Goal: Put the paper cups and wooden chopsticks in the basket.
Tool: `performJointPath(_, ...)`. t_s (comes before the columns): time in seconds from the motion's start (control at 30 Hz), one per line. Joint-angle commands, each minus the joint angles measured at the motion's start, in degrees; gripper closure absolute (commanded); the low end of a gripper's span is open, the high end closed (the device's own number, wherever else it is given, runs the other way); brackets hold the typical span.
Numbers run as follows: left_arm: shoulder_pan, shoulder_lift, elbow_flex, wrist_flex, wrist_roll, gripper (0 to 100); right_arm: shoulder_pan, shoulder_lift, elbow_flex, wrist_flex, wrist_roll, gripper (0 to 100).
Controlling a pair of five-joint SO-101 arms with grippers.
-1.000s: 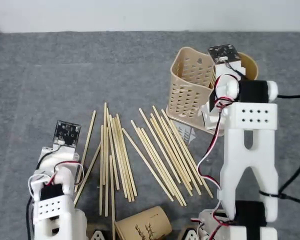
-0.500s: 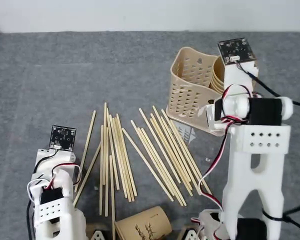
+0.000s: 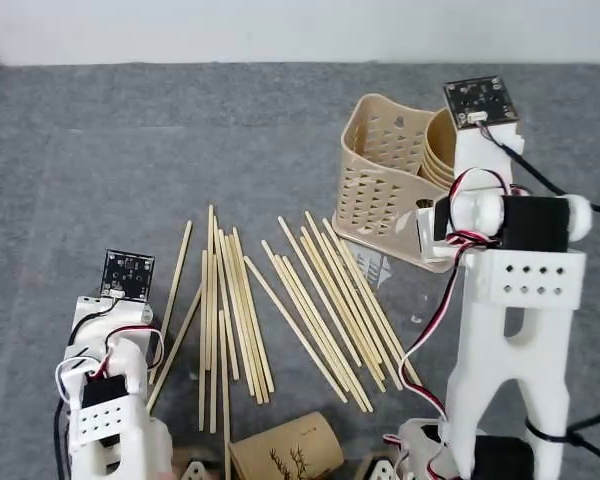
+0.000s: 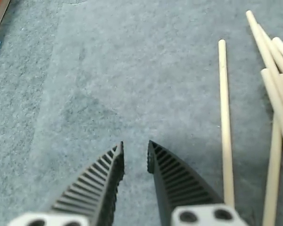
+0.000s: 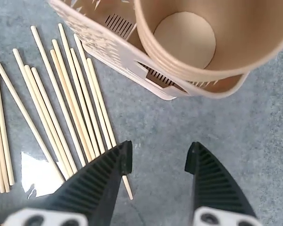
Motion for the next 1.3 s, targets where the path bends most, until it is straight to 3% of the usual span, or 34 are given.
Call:
performJointPath(0.0, 0.44, 0.0, -0.48, -1.32, 0.26, 91, 1.98, -2.51, -2.81, 1.89, -0.35, 78.6)
performJointPath(0.87, 0.53, 0.0, -0.48, -1.32, 0.18, 91, 3.65, -2.51, -2.81, 1.89, 0.09, 78.6)
performJointPath(1.07, 5.8, 0.0, -0.48, -1.23, 0.18, 91, 3.38, -2.68, -2.81, 1.98, -0.18, 78.6)
performJointPath(1.27, 6.33, 0.0, -0.48, -1.23, 0.18, 91, 0.66, -2.86, -2.73, 2.15, -0.18, 78.6)
